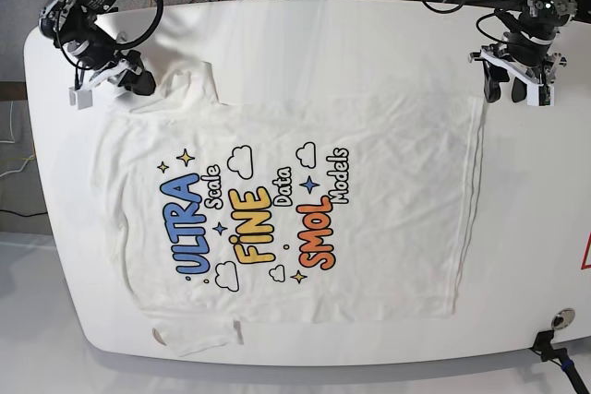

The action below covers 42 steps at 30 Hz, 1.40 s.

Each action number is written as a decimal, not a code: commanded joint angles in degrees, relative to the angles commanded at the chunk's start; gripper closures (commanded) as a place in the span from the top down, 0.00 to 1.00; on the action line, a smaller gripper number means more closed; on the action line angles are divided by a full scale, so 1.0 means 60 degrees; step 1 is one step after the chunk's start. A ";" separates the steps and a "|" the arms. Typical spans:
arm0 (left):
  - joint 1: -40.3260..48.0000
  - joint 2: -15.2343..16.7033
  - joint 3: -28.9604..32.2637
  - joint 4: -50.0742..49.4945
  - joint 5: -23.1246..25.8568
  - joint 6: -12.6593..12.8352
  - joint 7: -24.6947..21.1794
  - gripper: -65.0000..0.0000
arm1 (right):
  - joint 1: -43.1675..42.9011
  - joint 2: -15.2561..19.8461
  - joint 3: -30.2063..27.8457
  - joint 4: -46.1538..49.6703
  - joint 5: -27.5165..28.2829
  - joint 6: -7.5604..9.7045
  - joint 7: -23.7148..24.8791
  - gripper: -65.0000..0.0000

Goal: Fold the T-shirt properly

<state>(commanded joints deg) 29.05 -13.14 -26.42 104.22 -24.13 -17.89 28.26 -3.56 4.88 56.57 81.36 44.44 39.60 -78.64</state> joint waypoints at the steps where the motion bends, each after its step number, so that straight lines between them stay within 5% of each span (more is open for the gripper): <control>1: 0.0000 0.0000 0.0000 0.0000 0.0000 0.0000 0.0000 0.44 | 0.0000 0.0000 0.0000 0.0015 0.0000 0.0000 0.0000 0.00; 23: -0.0293 -0.0015 -0.0234 -0.0015 -0.0044 -0.0044 -0.0015 0.45 | -0.1465 0.0029 0.0000 0.1538 0.0044 0.0000 -0.0015 0.00; 27: -0.0352 0.0015 -0.0659 -0.0015 -0.0190 -0.1245 0.0000 0.54 | -0.1465 0.0029 -0.0015 0.1524 0.0044 0.0015 -0.0015 0.00; 32: -0.0469 0.0015 -0.0762 -0.0308 -0.0967 -0.1333 0.0337 0.68 | -0.1465 0.0029 -0.0015 0.1524 0.0044 0.0015 -0.0015 0.00; 42: -0.0791 0.0000 -0.0689 -0.2081 -0.2418 -0.2066 0.0381 0.68 | -0.1495 0.0029 -0.0015 0.1509 0.0044 0.0015 -0.0015 0.00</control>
<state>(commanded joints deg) 24.31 -13.14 -30.55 91.74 -38.64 -30.29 30.55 -12.53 5.05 56.48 90.42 44.70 39.69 -78.73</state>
